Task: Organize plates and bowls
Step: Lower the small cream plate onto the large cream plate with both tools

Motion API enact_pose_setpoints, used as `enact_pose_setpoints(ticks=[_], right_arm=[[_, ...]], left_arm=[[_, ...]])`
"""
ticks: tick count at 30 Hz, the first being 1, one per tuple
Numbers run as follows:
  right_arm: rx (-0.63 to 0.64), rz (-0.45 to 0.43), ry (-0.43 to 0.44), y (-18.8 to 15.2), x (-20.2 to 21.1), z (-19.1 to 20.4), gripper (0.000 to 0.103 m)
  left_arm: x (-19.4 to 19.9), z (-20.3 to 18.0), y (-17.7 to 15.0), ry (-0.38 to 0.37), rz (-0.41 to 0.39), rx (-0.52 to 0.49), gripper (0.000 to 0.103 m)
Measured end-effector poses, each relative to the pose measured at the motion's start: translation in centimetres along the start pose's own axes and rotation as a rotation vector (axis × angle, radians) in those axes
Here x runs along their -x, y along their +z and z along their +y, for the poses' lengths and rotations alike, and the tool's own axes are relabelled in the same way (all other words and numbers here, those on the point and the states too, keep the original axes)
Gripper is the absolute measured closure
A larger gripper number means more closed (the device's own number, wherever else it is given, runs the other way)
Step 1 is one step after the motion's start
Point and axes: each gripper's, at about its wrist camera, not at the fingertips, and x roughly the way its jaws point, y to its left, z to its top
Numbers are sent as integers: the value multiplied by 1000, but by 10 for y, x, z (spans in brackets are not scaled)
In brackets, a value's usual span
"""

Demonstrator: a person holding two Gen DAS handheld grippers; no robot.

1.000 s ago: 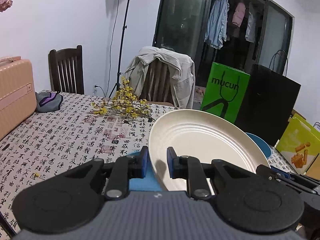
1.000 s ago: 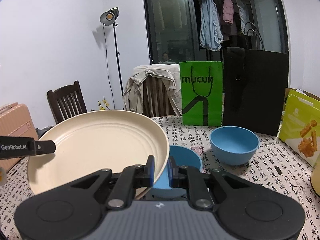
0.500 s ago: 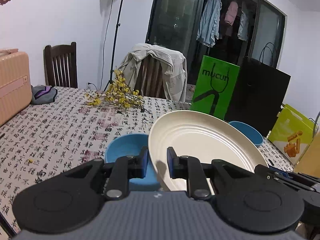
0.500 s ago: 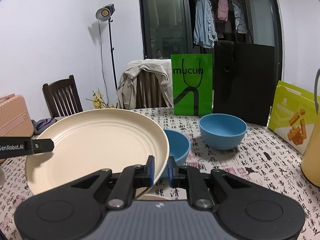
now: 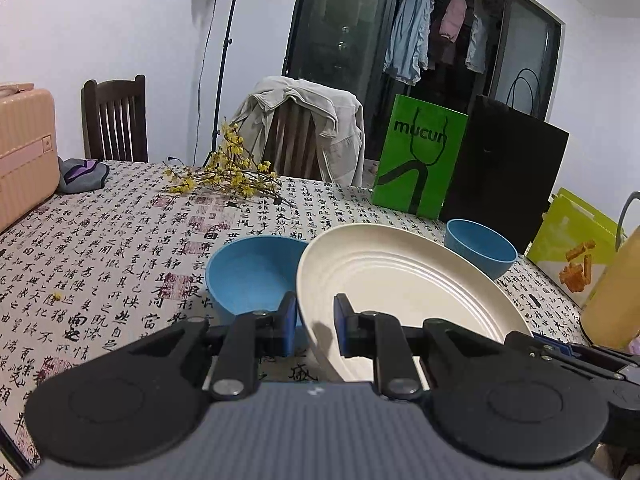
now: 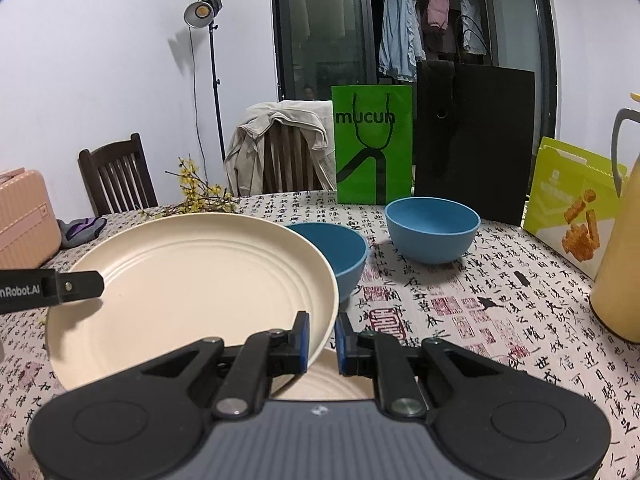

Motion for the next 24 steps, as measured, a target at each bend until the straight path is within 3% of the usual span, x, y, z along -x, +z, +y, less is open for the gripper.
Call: enact_pose_setpoints(ticks=[24], right_arm=[[-27,48,-10,-28,10,-17,89]], left_arm=[[1,-12,-27,-17,35,-43,84]])
